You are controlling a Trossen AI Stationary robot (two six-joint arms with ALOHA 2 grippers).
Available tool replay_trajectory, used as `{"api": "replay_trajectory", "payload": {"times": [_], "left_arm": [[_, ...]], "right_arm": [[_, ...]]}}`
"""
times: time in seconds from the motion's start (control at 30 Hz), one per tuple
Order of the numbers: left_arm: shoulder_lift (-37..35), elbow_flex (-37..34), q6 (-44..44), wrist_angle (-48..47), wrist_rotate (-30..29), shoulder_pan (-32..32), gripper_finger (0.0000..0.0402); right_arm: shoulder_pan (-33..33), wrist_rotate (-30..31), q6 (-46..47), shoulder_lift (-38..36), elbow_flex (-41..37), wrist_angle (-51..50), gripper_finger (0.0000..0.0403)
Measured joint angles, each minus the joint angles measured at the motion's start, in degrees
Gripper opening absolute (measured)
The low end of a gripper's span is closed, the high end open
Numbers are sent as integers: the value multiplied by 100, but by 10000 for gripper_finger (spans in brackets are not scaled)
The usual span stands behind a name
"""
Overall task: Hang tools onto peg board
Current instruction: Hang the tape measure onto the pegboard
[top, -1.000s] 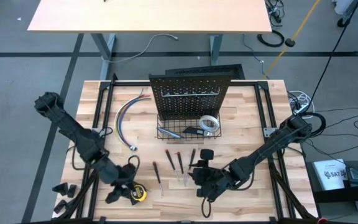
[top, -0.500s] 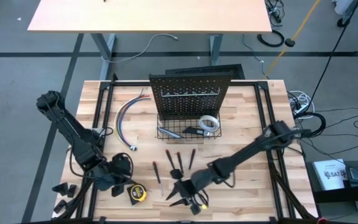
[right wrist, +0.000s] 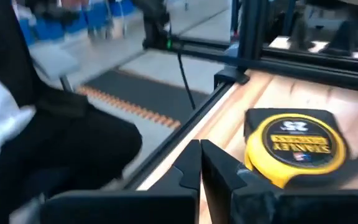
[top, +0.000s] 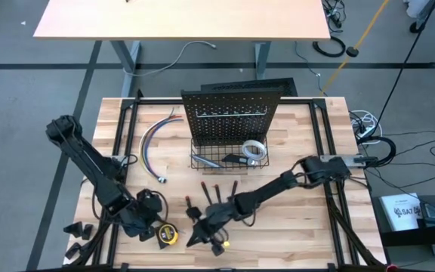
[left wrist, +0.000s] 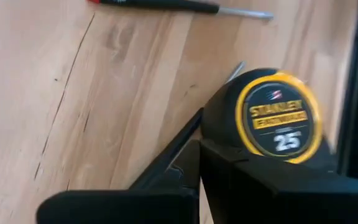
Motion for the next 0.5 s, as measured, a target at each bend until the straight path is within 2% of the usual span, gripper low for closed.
{"api": "replay_trajectory", "payload": {"times": [0.1,0.27,0.37,0.5], "left_arm": [[210,0,-85,15,64,77,6],[474,0,-255,146,231,135,4],[548,0,-297,215,319,135,4],[570,0,-297,341,330,130,4]], "right_arm": [[1,12,-308,387,861,-1083,1],[-5,173,-488,955,2133,-1940,0],[17,181,-537,1230,2601,-2197,0],[78,152,-548,1398,2804,-2245,0]]}}
